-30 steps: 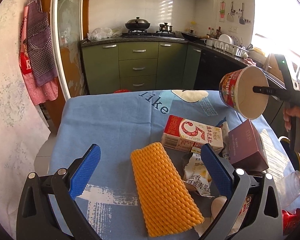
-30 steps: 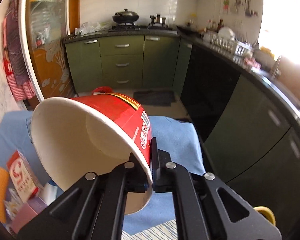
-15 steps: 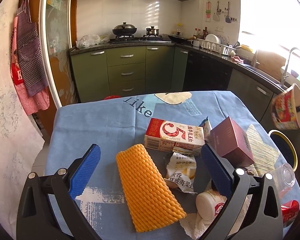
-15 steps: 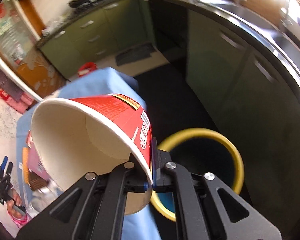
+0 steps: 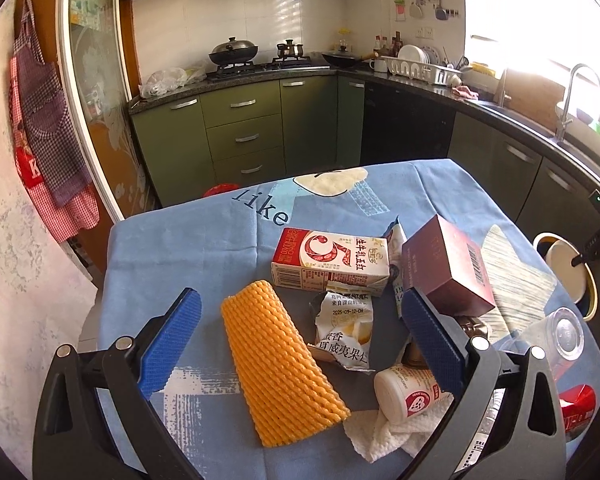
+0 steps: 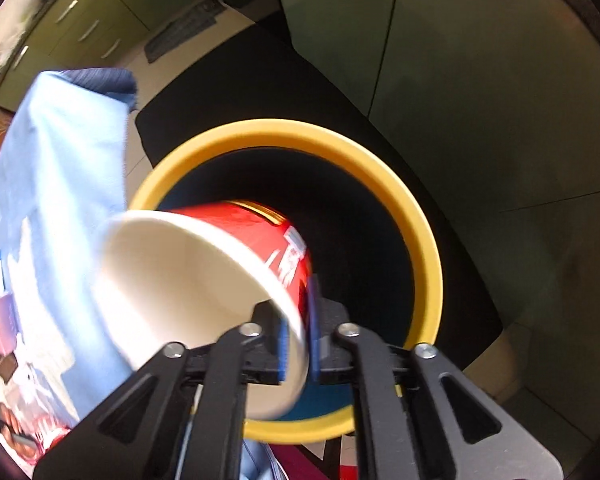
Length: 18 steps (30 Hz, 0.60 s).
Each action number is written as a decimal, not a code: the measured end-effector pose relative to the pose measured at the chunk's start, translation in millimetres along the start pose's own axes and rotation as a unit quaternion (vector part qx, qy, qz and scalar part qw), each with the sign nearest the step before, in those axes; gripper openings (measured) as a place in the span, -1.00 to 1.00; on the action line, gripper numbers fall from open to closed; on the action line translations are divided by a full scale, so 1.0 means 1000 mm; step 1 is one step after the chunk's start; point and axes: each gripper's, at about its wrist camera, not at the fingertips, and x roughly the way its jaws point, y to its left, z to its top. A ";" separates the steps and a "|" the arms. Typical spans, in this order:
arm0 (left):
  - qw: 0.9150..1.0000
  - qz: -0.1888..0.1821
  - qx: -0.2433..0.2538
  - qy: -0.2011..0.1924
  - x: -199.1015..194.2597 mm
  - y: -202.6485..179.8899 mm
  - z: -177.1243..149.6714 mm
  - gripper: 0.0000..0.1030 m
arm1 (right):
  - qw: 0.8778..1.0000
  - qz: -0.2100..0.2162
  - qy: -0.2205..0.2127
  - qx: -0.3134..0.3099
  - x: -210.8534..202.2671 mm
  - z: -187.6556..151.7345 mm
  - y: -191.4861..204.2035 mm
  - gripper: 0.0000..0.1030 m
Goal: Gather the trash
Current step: 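Carry the noodle cup over the yellow bin and open the right gripper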
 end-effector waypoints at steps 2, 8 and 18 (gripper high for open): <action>1.000 -0.001 0.003 0.007 0.001 -0.001 0.001 0.92 | 1.000 0.003 -0.007 0.001 -0.001 0.000 0.001 -0.43; 0.999 -0.022 0.016 0.045 0.016 -0.004 0.007 0.92 | 0.999 0.020 -0.034 -0.025 -0.013 -0.005 0.009 -0.29; 0.992 -0.057 0.050 0.103 0.060 -0.005 0.042 0.92 | 0.995 0.050 -0.048 -0.076 -0.029 -0.031 0.041 -0.21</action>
